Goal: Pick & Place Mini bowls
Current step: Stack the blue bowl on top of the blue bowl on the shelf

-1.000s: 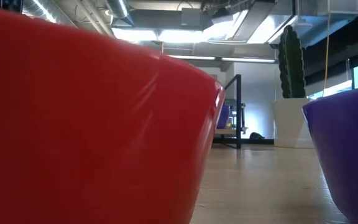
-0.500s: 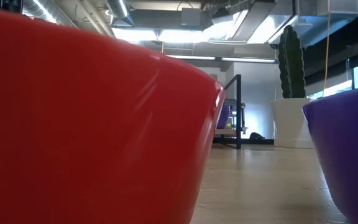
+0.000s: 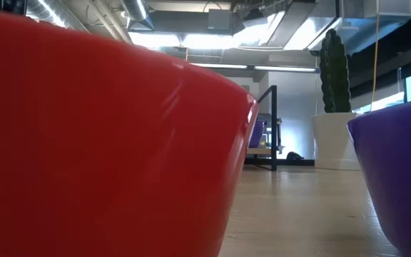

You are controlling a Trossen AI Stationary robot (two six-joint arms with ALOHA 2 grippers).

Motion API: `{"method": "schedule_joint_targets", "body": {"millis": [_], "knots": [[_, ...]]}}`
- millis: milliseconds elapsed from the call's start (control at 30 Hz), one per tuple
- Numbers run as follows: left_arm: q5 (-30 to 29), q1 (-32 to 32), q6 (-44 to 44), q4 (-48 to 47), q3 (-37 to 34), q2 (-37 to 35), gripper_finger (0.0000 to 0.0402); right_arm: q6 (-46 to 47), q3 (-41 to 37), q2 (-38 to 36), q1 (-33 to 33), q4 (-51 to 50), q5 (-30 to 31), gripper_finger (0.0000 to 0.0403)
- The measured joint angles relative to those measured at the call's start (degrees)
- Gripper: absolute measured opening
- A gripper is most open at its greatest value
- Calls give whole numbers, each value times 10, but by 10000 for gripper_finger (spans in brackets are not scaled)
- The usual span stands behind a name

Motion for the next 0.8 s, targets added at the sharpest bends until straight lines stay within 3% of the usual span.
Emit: {"method": "schedule_joint_targets", "body": {"millis": [67,433,567,800], "knots": [[-3,0,8,0,0,0,2,0,-43,-17,0,58,-20,4],[-54,0,10,-11,0,0,4,-8,-229,-19,0,251,-3,4],[-54,0,10,-13,0,0,2,-26,-255,-20,0,309,-2,4],[-54,0,10,-13,0,0,8,-26,-254,-16,0,301,-3,4]]}}
